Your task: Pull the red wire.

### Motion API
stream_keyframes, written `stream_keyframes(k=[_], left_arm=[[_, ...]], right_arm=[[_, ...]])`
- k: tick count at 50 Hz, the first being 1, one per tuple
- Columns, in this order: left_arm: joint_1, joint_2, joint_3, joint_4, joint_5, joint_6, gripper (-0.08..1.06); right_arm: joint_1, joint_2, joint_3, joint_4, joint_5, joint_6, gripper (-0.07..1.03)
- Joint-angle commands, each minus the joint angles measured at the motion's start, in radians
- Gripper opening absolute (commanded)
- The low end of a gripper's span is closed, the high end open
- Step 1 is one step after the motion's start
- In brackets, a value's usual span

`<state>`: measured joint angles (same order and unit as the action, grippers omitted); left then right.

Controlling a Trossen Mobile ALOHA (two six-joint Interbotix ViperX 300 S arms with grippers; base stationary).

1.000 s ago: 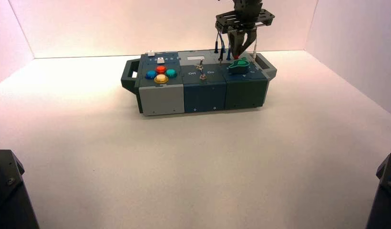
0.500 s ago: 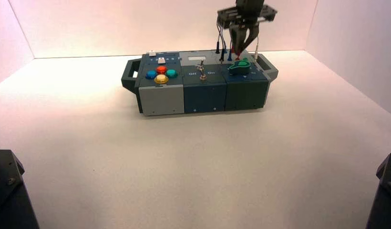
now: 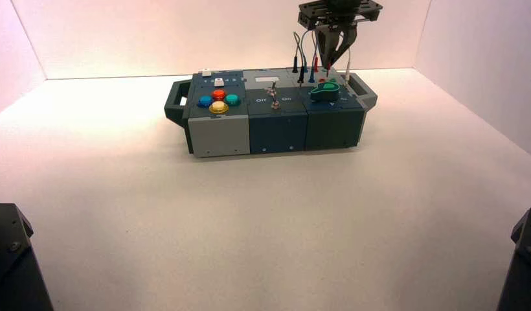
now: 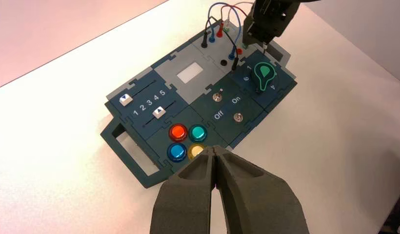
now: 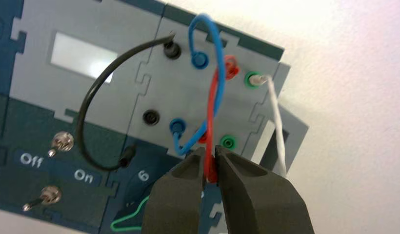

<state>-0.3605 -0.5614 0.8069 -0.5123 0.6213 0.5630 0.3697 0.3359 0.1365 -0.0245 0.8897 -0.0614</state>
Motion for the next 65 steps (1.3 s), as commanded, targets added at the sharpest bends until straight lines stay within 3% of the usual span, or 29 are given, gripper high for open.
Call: stream_keyframes(k=[1,6,9,14,20,41,46,60,65], left_arm=[[-0.002,-0.005,-0.025,-0.005,-0.005,0.005,-0.03],[-0.002,-0.003,-0.026,-0.005,-0.006,0.005,-0.03],[-0.002,-0.005,-0.026,-0.005,-0.005,0.005,-0.03],[0.0,-0.005,-0.025,-0.005,-0.005,0.005,-0.03],[-0.002,-0.003,-0.023,-0.005,-0.005,0.005,-0.03],[-0.002,0.035,-0.023,-0.005,-0.009,0.005,-0.03],[-0.002,0.035,-0.023,-0.005,-0.023,0.005,-0.03],[0.025,0.015,0.029,-0.003,-0.17,0.005,-0.03],[0.035,0.011,0.054,-0.002,-0.207,0.005,-0.03]], right_arm=[[0.002,-0.071,-0.025,0.046,0.04,-0.032,-0.02],[0.002,-0.078,-0.028,0.077,0.055,-0.067,0.0],[0.002,-0.086,-0.025,0.1,0.055,-0.091,0.07],[0.002,-0.092,-0.025,0.118,0.071,-0.1,0.26],[0.002,-0.098,-0.017,0.12,0.103,-0.101,0.37],[-0.002,-0.233,0.092,0.11,0.103,-0.104,0.38],[-0.006,-0.291,0.144,0.106,0.055,-0.103,0.38],[-0.043,-0.397,0.256,0.094,-0.074,-0.101,0.38],[-0.057,-0.433,0.301,0.067,-0.123,-0.101,0.38]])
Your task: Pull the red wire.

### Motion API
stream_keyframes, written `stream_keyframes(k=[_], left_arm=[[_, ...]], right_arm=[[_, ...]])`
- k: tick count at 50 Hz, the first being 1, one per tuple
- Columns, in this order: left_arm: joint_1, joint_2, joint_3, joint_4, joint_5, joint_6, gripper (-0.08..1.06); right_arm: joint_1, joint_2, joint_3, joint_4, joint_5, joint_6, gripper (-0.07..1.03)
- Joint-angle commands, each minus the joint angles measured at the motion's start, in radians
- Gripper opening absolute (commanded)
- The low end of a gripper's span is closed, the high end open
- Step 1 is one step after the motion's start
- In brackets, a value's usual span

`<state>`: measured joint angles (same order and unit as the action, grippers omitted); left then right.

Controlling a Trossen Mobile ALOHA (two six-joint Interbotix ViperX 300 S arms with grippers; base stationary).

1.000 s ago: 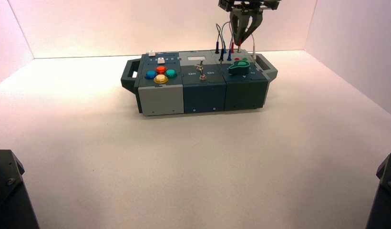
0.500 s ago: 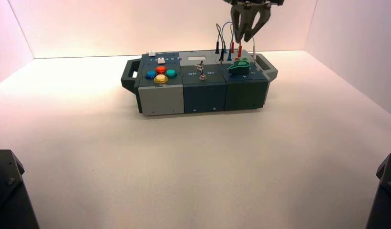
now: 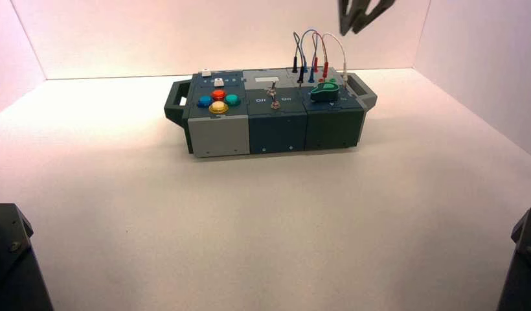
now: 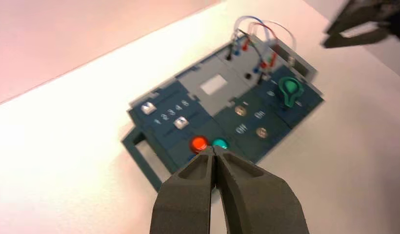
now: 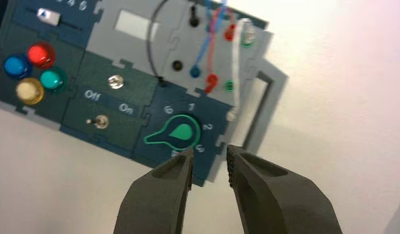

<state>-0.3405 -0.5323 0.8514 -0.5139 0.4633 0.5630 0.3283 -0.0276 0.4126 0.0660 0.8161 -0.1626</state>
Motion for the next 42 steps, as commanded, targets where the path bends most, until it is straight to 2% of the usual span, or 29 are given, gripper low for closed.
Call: stream_keyframes(k=[1,9,16,25,42], left_arm=[[0.017,-0.02,0.012,0.0,-0.055,0.006,-0.03],[0.037,-0.021,0.035,0.014,-0.087,0.009,-0.03],[0.04,-0.021,0.041,0.014,-0.114,0.017,-0.03],[0.041,-0.018,0.052,0.015,-0.124,0.046,-0.03],[0.041,-0.011,0.055,0.015,-0.126,0.046,-0.03]], right_arm=[[-0.018,-0.078,0.035,-0.034,-0.057,0.0,0.38],[-0.015,-0.135,0.101,-0.044,-0.114,0.005,0.35],[-0.02,-0.14,0.133,-0.044,-0.121,0.005,0.34],[-0.023,-0.124,0.138,-0.048,-0.118,0.005,0.34],[-0.023,-0.13,0.155,-0.048,-0.11,0.005,0.34]])
